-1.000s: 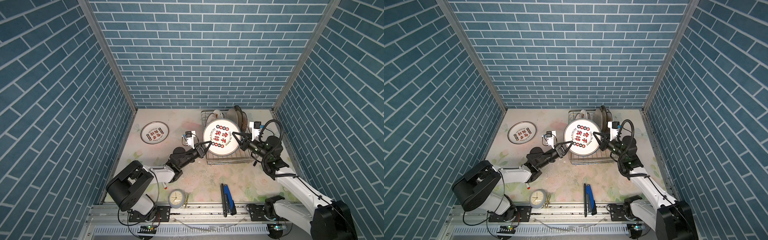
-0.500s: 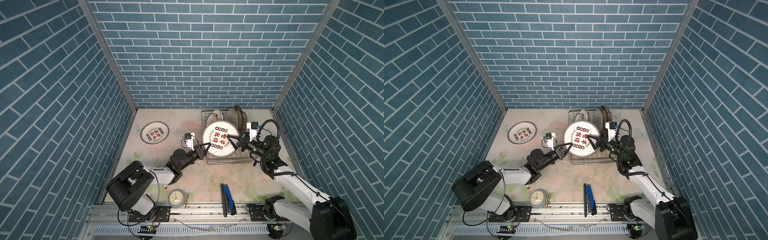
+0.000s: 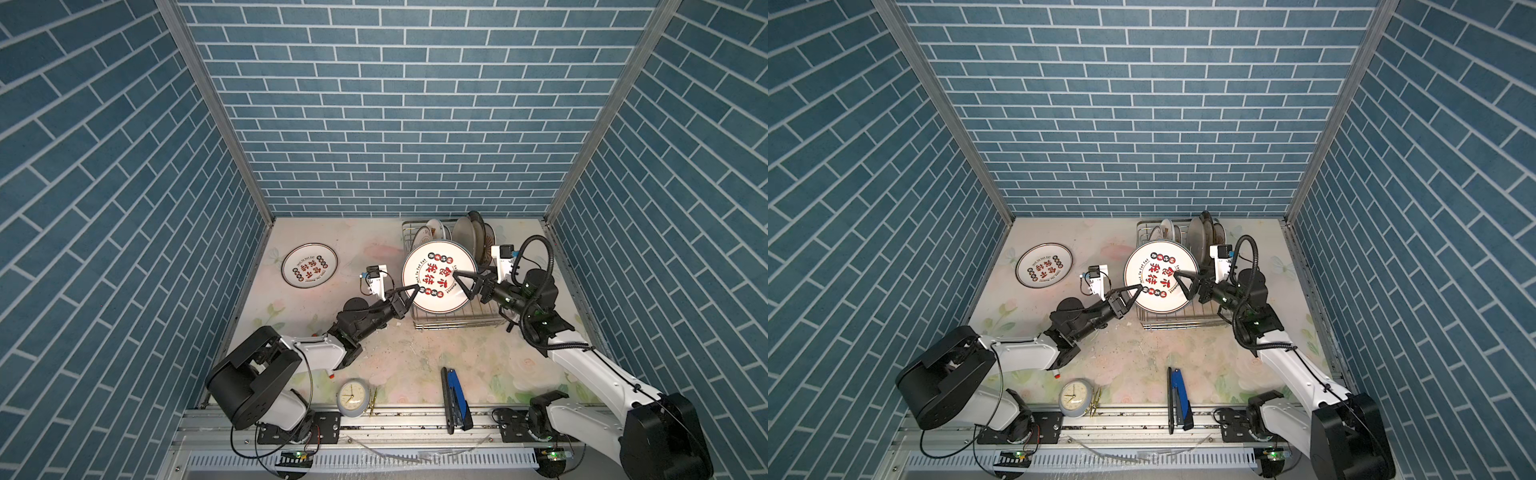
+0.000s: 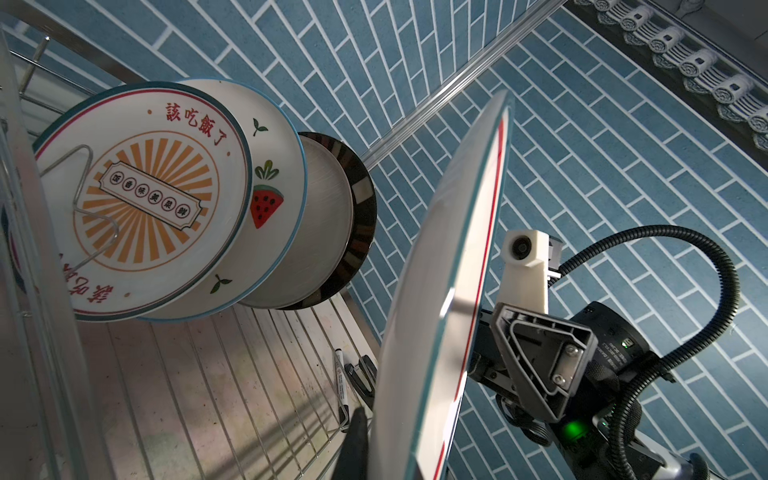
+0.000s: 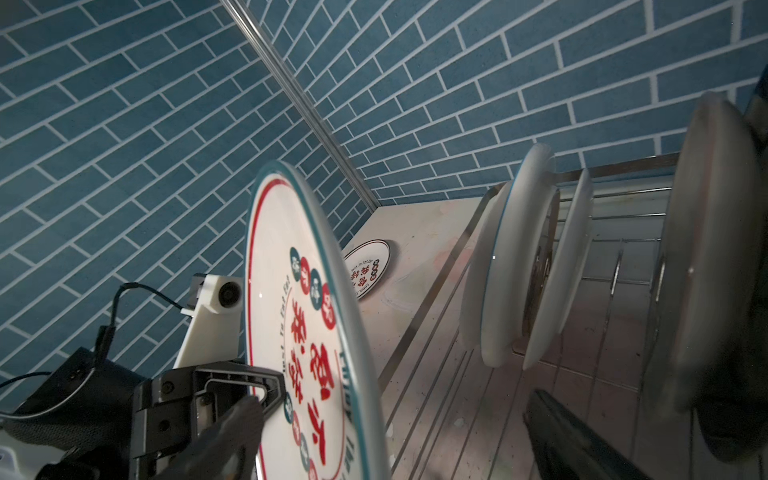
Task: Unload the plates from the dish rack
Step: 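Pull the plate away with the left gripper while the right gripper releases, then carry the plate over the table plate with the left gripper while the right moves rackward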
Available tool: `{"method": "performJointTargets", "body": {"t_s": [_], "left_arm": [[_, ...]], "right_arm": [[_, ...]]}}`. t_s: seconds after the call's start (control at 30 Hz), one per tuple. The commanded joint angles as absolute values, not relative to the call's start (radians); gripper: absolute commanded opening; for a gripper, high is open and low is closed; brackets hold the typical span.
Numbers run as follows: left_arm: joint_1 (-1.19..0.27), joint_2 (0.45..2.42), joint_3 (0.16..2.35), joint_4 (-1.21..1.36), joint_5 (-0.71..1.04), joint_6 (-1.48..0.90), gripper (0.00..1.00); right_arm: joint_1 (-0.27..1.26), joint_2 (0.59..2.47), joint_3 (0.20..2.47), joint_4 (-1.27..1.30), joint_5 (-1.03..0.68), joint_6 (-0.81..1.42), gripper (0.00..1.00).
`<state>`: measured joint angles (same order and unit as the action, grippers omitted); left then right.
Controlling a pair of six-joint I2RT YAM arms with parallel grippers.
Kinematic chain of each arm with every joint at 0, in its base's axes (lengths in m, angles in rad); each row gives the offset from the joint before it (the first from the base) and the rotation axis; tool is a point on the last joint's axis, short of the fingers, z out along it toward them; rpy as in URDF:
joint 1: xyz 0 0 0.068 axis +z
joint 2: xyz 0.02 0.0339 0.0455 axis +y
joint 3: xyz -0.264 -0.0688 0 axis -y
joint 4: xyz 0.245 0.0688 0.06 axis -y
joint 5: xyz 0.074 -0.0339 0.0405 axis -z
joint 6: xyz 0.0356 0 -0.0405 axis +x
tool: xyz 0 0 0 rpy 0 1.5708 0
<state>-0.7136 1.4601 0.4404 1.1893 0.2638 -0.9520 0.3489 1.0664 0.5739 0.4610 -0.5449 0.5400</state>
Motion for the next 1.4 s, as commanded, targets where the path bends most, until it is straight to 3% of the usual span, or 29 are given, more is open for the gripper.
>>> {"method": "performJointTargets", "body": {"t_s": [0.0, 0.5, 0.77, 1.1, 1.37], "left_arm": [[-0.685, 1.415, 0.431, 1.251, 0.282, -0.964, 0.0], [-0.593, 1.27, 0.377, 1.133, 0.257, -0.976, 0.0], [-0.487, 1.155, 0.35, 1.01, 0.267, -0.987, 0.0], [-0.3, 1.068, 0.314, 0.943, 0.313, -1.059, 0.0], [-0.262, 0.971, 0.305, 0.78, 0.204, -1.023, 0.0]], "right_arm": [[0.354, 1.028, 0.615, 0.415, -0.471, 0.509, 0.99], [0.374, 1.017, 0.628, 0.431, -0.478, 0.551, 0.99], [0.559, 1.044, 0.696, 0.312, -0.323, 0.373, 0.99], [0.705, 1.174, 0.784, 0.331, -0.226, 0.322, 0.96], [0.785, 1.359, 0.855, 0.418, -0.245, 0.343, 0.99]]}}
